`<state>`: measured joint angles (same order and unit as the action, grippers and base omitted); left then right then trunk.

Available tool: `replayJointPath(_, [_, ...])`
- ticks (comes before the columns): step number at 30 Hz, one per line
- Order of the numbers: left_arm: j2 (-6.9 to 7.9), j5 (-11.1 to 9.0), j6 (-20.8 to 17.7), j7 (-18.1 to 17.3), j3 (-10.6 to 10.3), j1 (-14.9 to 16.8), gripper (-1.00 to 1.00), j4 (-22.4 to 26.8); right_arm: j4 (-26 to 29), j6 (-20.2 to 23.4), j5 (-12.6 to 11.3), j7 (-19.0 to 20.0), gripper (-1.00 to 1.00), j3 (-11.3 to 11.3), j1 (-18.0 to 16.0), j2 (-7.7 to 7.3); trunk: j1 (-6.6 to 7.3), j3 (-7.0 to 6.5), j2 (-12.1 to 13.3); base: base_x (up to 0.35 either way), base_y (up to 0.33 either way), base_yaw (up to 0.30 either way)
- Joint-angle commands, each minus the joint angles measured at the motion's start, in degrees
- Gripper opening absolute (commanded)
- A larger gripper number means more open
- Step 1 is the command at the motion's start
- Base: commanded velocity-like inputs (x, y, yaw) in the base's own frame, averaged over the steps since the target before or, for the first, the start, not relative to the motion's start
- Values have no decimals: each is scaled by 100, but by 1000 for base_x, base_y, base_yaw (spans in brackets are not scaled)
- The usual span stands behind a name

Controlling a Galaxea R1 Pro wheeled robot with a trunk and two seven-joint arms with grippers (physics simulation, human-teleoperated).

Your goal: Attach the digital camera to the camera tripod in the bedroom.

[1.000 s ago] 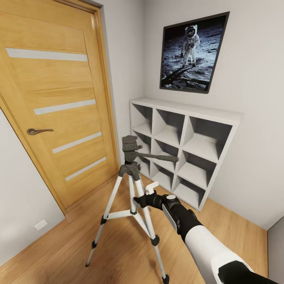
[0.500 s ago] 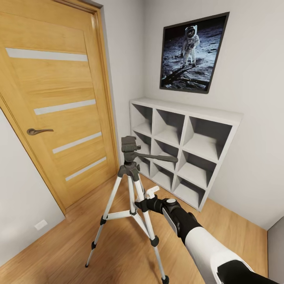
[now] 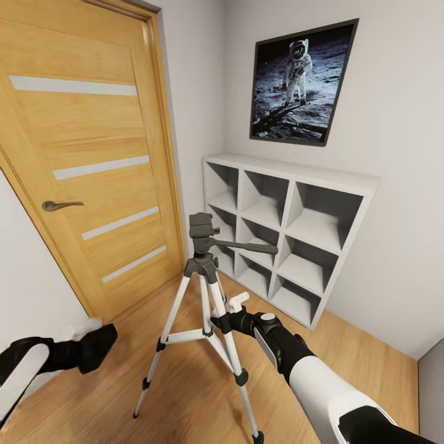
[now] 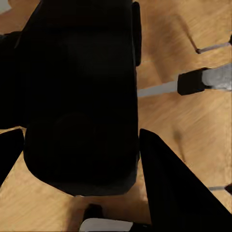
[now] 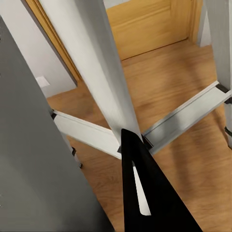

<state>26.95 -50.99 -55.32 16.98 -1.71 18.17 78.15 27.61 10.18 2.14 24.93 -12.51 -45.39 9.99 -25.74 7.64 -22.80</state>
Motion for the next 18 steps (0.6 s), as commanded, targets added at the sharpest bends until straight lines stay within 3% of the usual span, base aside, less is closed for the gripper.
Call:
replayJointPath(1, [-18, -45, -225, 147, 88, 374, -100, 195, 7, 36, 29, 21, -100, -5, -2, 1, -4, 15, -11, 0, 0, 0])
replayJointPath(6, [-40, -79, -412, 239, 175, 1618, -100, 384, 7, 36, 35, 26, -100, -6, -3, 1, -4, 15, -11, 0, 0, 0])
replayJointPath(7, [-45, -130, -434, 248, 181, 2392, -100, 321, 7, 36, 30, 23, -100, -6, -2, 1, -4, 15, -11, 0, 0, 0])
replayJointPath(9, [-132, -268, -440, 251, 165, 3086, -100, -40, 7, 33, 22, 18, -100, -7, -3, 1, -4, 15, -11, 0, 0, 0])
replayJointPath(10, [-182, -313, -443, 251, 161, 3270, -100, -169, 7, 32, 20, 18, -100, -7, -3, 1, -4, 15, -11, 0, 0, 0])
replayJointPath(11, [-373, -437, -448, 256, 151, 3830, -100, -595, 7, 31, 22, 20, -100, -6, -2, 1, -4, 15, -11, 0, 0, 0])
replayJointPath(12, [-452, -466, -449, 257, 148, 4014, -100, -738, 7, 32, 22, 20, -100, -6, -3, 1, -4, 15, -11, 0, 0, 0])
replayJointPath(13, [-753, -521, -454, 264, 133, 4531, -100, -1131, 7, 32, 23, 21, -100, -6, -3, 1, -4, 15, -11, 0, 0, 0])
replayJointPath(14, [-1215, -547, -459, 273, 119, 5133, -100, -1552, 7, 33, 23, 21, -100, -6, -2, 1, -4, 15, -11, 0, 0, 0])
replayJointPath(15, [-1532, -552, -461, 280, 114, 5530, -100, -1815, 7, 35, 23, 23, -100, -4, -2, 1, -4, 15, -11, 0, 0, 0])
replayJointPath(16, [-1729, -547, -461, 283, 112, 5772, -100, -1969, 7, 35, 23, 24, -100, -1, -2, 1, -4, 15, -11, 0, 0, 0])
replayJointPath(18, [-1969, -534, -462, 285, 109, 6033, -100, -2108, 7, 36, 23, 22, -100, 1, 1, 1, -4, 15, -11, 0, 0, 0])
